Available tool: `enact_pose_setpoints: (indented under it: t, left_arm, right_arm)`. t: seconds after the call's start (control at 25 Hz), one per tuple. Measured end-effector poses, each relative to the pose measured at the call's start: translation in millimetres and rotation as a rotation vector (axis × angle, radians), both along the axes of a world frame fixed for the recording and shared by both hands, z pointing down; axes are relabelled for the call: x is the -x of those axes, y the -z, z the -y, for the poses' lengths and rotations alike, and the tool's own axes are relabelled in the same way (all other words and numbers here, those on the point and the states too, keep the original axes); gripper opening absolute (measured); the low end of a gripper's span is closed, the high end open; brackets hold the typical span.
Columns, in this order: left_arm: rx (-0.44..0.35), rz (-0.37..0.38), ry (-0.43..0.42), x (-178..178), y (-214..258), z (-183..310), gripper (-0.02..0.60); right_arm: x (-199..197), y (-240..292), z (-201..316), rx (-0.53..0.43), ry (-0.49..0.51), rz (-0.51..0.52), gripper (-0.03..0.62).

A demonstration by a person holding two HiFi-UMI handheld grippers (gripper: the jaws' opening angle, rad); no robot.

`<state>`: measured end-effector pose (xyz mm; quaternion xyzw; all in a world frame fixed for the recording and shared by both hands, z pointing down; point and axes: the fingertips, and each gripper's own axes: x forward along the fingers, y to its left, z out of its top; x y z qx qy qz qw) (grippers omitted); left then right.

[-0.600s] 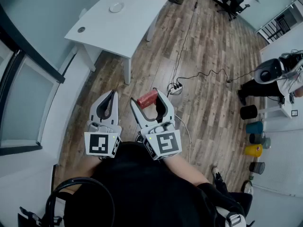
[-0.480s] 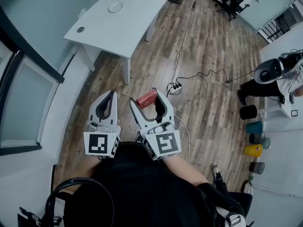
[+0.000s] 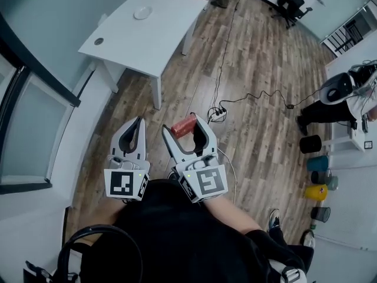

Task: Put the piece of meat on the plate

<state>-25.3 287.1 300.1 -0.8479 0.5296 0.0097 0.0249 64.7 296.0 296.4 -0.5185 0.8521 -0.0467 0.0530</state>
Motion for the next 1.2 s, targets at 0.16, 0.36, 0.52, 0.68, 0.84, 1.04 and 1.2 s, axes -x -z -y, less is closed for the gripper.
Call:
enact_pose_setpoints:
  t: [0.16,0.36,0.52,0.68,0.84,1.04,1.2]
  left_arm:
    - [0.001,0.003,0.012,-11.9,-2.9,2.7,0.000]
    - [0.003,0.000,0.043,-21.3,-8.2,9.5,0.000]
    - [0.007,0.002,0.061,-24.2,-11.5,14.5,0.000]
    - [0.007,0.014,0.060,-29.8,-7.9,19.8,0.000]
    - [-0.002,0.016,0.066,-33.3,-2.9,24.7,0.000]
    - [0.008,0.019,0.072,-36.2,-3.7,31.4,0.000]
    - [0.025,0.016,0.061,-33.7,-13.4,45.8,0.000]
  right_arm:
    - [-13.4,-2.3,2.1,-0.023,0.018,-0.022,0.313]
    - [-27.5,-8.1,9.9,-0.013,0.024,-0.022,0.313]
    - [-30.0,-12.5,17.0,0.006,0.031,-0.027,0.313]
    - [-36.4,-8.5,23.0,-0.003,0.030,-0.032,0.313]
    - [-38.1,-3.8,26.8,-0.014,0.038,-0.026,0.313]
    - [-43.1,-4.7,34.6,-0.009,0.045,-0.028,0.313]
    - [-37.5,-13.4,50.1,0.020,0.042,-0.018,0.314]
